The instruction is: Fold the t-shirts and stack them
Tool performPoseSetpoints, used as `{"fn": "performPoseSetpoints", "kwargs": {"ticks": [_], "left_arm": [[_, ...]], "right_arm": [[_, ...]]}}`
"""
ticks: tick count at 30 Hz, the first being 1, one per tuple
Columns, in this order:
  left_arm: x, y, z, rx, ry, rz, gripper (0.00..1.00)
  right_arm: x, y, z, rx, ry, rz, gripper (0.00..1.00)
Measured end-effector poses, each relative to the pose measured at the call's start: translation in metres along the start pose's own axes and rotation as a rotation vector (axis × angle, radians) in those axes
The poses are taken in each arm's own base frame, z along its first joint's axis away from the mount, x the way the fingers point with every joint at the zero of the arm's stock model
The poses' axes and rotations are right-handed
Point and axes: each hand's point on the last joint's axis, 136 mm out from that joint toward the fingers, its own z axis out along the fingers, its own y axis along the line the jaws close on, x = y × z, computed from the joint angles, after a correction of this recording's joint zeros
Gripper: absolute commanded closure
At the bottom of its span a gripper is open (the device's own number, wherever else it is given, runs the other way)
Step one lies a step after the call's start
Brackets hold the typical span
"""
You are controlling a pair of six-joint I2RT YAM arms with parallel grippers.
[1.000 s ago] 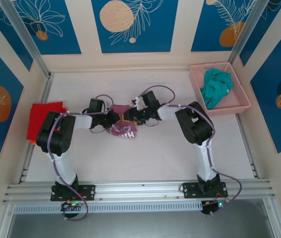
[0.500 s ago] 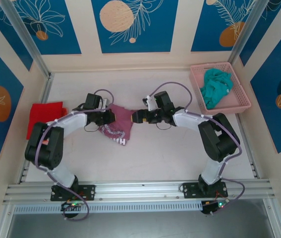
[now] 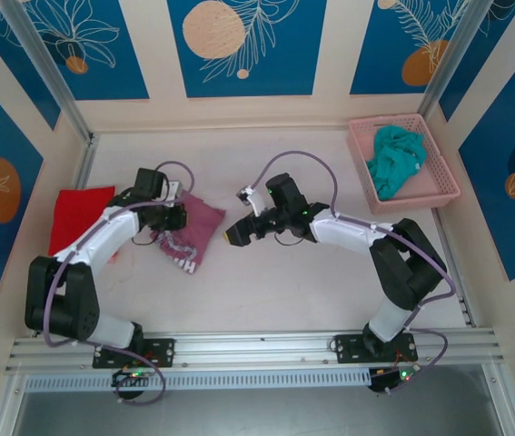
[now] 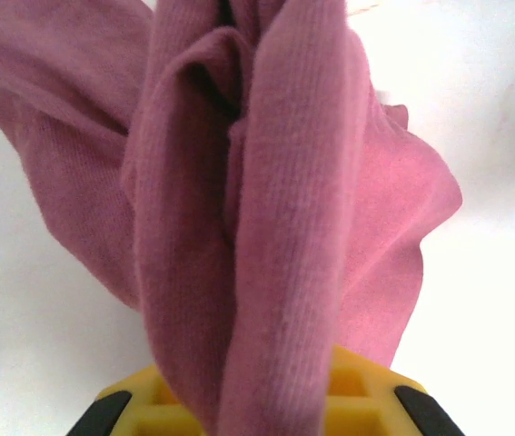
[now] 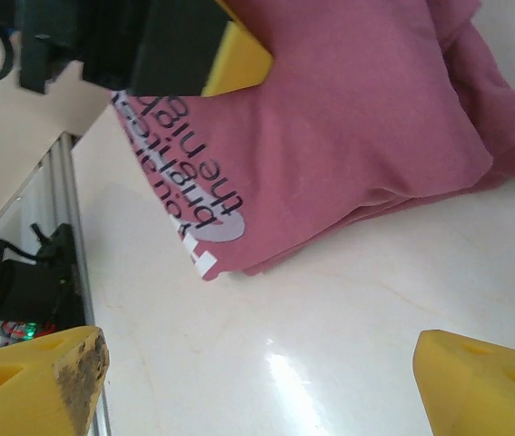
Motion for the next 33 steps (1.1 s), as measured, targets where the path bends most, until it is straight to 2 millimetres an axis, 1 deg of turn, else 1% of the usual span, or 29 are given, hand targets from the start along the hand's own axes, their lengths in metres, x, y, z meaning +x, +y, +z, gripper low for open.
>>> {"fn": "performPoseSetpoints", "kwargs": {"ticks": [3,9,13,17,20,27,30,33], "left_arm": [[-0.003,0.024,-0.020,-0.057,-0.010,-0.019,1.00],[-0.012,0.073,-0.062,-0.155,-0.046,-0.071,1.00],[-0.025,0.108,-0.092,-0.219,-0.086,-0.095,1.00],[-0.038,0.136,-0.119,-0.256,-0.129,-0.123,1.00],[-0.051,0.152,-0.132,-0.267,-0.147,-0.126,1.00],[-0.075,0.185,-0.144,-0.257,-0.141,-0.134,1.00],[-0.078,0.199,-0.146,-0.266,-0.131,-0.144,1.00],[-0.073,0.213,-0.150,-0.280,-0.119,-0.167,1.00]], "right_arm": [[-0.007,0.020,0.001,-0.040,-0.010,-0.068,0.12],[-0.013,0.047,0.003,-0.103,-0.005,-0.165,0.12],[-0.014,0.064,0.006,-0.130,0.010,-0.233,0.12],[-0.011,0.079,0.010,-0.155,0.031,-0.278,0.12],[-0.010,0.087,0.011,-0.166,0.040,-0.292,0.12],[-0.012,0.091,0.011,-0.168,0.043,-0.310,0.12],[-0.010,0.089,0.012,-0.161,0.051,-0.303,0.12],[-0.008,0.089,0.012,-0.158,0.056,-0.300,0.12]]}}
